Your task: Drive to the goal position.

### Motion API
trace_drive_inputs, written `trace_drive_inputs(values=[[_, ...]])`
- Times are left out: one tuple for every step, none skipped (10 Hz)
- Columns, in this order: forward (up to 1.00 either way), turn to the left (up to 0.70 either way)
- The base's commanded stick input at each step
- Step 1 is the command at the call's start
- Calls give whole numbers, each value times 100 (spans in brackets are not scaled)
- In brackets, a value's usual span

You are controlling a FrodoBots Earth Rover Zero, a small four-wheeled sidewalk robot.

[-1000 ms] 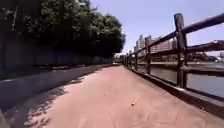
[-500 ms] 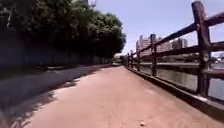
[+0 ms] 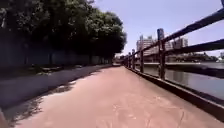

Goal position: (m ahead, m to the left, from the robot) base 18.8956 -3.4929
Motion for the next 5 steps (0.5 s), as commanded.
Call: trace_drive_inputs(values=[[100, 1], [98, 1], [94, 1], [90, 2], [90, 17]])
